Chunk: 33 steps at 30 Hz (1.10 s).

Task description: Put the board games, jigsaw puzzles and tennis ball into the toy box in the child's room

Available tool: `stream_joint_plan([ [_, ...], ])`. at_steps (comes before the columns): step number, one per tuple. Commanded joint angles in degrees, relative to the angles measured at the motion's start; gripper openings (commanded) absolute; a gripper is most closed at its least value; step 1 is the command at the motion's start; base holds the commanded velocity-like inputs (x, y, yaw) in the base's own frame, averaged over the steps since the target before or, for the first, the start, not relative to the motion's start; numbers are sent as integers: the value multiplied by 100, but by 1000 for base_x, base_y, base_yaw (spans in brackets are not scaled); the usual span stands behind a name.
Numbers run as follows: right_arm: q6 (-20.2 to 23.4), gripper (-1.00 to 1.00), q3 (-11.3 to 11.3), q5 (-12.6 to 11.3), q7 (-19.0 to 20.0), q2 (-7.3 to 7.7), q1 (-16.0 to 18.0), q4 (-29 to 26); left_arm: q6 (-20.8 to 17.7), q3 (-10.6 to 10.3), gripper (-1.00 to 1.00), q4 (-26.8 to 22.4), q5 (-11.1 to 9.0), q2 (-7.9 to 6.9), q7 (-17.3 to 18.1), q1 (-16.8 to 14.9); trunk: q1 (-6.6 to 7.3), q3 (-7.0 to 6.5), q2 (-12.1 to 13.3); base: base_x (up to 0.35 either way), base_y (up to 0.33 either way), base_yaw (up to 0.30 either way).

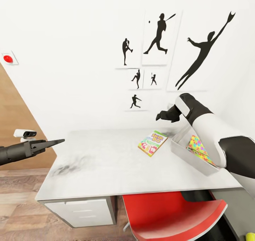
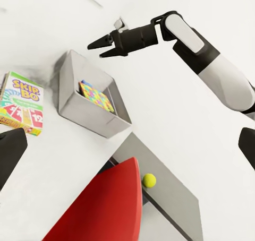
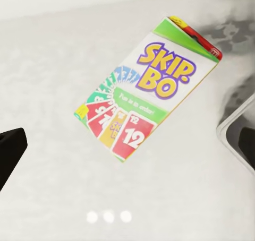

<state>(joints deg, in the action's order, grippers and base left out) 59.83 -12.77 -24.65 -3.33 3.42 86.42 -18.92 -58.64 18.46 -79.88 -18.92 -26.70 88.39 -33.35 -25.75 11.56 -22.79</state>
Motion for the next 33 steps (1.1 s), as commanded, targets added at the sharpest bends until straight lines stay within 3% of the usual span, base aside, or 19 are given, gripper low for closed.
stream_joint_plan([
  [1, 17, 100, -42, -61, -32, 8, 6, -6, -60, -1, 100, -1, 4, -2, 21, -5, -3, 22, -13, 0, 0, 0],
  [9, 17, 100, -24, -58, -13, 29, 1, -82, -60, 8, 100, 6, 10, -15, 21, 2, -3, 96, -13, 0, 0, 0],
  [20, 17, 100, 8, -93, -17, 25, -42, -413, -66, 262, 100, 7, 11, -36, 26, 19, -3, 199, -13, 0, 0, 0],
  [33, 17, 100, 20, -101, -19, 24, -46, -453, -68, 324, 100, 8, 11, -43, 30, 36, -3, 321, -13, 0, 0, 0],
])
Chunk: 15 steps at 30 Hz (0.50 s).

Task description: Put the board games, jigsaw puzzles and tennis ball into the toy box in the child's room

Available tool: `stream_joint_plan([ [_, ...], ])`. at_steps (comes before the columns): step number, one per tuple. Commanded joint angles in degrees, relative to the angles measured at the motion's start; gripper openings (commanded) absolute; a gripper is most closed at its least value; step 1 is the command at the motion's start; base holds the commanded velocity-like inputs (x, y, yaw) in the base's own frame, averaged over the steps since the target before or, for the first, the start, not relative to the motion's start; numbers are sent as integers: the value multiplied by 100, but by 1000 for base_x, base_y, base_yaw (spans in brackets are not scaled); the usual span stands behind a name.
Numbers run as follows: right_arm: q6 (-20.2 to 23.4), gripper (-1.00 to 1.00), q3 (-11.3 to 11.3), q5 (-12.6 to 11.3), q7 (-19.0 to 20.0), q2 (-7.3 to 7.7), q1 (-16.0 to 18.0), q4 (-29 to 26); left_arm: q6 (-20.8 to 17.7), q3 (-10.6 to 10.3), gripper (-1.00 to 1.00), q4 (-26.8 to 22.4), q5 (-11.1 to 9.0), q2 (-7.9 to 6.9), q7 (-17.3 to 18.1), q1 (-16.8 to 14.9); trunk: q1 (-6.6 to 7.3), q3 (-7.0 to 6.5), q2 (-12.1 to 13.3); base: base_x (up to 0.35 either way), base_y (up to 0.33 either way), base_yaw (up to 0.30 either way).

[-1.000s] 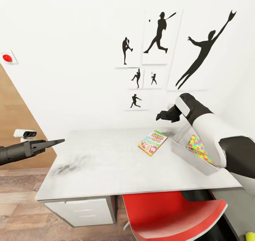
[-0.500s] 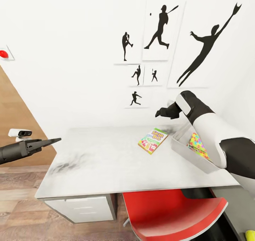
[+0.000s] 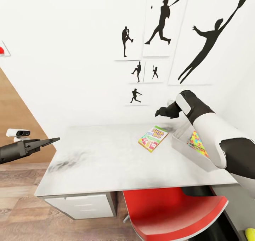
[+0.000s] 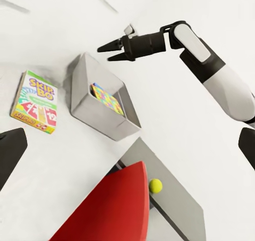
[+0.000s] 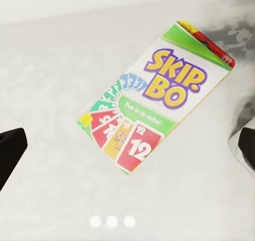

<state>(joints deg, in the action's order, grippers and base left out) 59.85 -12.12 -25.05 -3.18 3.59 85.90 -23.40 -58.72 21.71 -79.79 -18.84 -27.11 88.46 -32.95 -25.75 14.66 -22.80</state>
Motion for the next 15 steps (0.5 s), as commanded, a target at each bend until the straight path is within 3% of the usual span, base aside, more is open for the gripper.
stream_joint_plan([
  [1, 15, 100, -45, -61, -33, 6, 6, -5, -61, 0, 100, -1, 3, -2, 22, -4, -3, 21, -12, 0, 0, 0],
  [10, 15, 100, -46, -60, -33, 9, 6, -7, -60, 28, 100, -1, 3, -4, 22, -2, -3, 105, -12, 0, 0, 0],
  [15, 15, 100, -45, -56, -33, 13, 6, -7, -62, 162, 100, -1, 3, -5, 22, -3, -3, 152, -12, 0, 11, 0],
])
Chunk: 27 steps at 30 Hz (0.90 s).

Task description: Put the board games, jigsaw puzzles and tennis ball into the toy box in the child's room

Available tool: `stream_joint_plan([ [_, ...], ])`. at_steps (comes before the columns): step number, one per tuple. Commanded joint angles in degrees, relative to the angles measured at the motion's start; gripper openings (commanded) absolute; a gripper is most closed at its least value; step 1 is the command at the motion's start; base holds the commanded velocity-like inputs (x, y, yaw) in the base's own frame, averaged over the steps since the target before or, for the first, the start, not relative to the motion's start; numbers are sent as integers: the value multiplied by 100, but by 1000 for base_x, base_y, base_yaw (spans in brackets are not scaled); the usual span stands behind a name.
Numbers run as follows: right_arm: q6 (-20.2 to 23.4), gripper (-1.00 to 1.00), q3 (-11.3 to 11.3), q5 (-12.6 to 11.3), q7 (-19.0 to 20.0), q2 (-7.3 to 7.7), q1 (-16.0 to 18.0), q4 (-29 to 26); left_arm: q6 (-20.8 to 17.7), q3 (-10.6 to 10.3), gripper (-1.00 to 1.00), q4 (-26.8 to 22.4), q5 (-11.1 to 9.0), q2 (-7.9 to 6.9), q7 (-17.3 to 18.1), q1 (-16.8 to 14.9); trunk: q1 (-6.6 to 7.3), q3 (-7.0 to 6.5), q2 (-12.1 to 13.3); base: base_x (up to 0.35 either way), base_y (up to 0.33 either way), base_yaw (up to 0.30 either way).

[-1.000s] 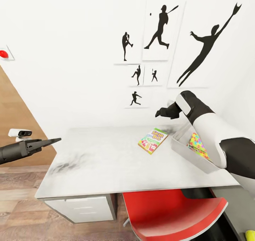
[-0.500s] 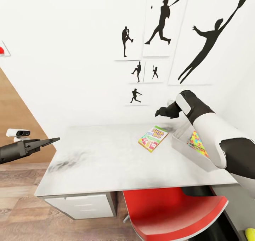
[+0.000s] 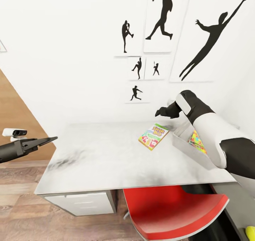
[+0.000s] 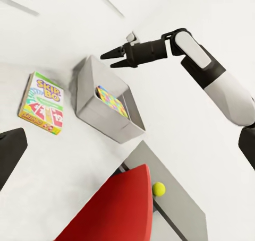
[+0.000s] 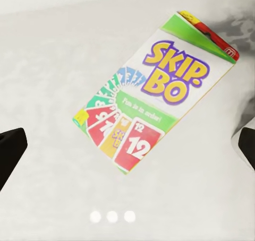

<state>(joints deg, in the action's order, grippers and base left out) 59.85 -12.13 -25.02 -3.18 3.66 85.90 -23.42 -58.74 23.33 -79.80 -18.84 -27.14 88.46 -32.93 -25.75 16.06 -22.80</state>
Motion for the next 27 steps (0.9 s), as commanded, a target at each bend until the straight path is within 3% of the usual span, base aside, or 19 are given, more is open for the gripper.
stream_joint_plan([
  [1, 15, 100, -45, -59, -33, 6, 6, -5, -62, 22, 100, -1, 3, -2, 22, -4, -3, 21, -12, 0, 58, 0],
  [11, 15, 100, -44, -42, -33, 12, 12, -5, -65, 111, 100, -1, 3, -2, 22, -3, -3, 114, -12, 25, 134, 0],
  [27, 15, 100, -44, -38, -38, 12, 15, -5, -59, 122, 100, -1, 3, -9, 22, -3, -3, 250, -12, 6, 15, 0],
])
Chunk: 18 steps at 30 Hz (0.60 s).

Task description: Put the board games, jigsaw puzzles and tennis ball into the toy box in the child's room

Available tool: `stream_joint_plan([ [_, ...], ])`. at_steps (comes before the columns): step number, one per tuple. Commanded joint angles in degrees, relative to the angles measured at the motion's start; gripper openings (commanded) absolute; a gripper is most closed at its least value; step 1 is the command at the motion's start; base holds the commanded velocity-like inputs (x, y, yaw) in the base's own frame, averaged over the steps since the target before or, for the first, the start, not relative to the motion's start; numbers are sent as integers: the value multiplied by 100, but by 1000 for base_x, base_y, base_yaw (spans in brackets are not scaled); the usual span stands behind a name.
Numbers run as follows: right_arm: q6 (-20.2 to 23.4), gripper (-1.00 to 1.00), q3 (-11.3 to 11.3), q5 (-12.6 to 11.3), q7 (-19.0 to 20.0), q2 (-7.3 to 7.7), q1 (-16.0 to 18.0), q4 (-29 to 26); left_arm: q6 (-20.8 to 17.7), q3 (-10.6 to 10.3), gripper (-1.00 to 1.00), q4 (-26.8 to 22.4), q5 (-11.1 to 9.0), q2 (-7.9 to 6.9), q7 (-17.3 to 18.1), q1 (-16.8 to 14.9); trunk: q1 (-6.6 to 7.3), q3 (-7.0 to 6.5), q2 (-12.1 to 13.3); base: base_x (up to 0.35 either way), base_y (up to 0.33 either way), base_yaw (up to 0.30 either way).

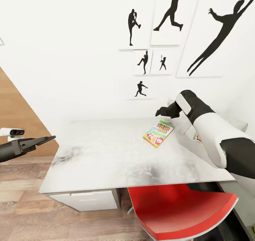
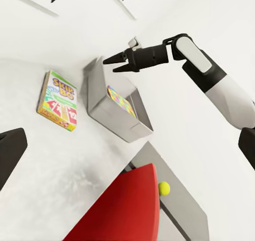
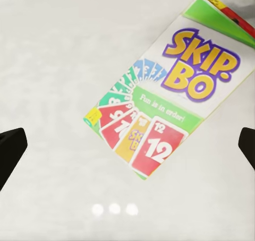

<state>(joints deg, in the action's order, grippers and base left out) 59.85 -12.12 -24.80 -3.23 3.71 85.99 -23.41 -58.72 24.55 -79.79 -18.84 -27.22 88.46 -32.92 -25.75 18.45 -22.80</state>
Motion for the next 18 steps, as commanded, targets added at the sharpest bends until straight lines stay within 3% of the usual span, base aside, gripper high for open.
stream_joint_plan([
  [1, 15, 100, -45, -60, -35, 6, 6, -5, -61, -1, 100, -1, 3, -4, 22, -4, -3, 19, -11, 1, 1, 0],
  [18, 15, 100, -36, -60, -38, 13, 19, -5, -61, 11, 100, -1, 3, -61, 22, -4, -3, 83, -11, 50, 0, 0],
])
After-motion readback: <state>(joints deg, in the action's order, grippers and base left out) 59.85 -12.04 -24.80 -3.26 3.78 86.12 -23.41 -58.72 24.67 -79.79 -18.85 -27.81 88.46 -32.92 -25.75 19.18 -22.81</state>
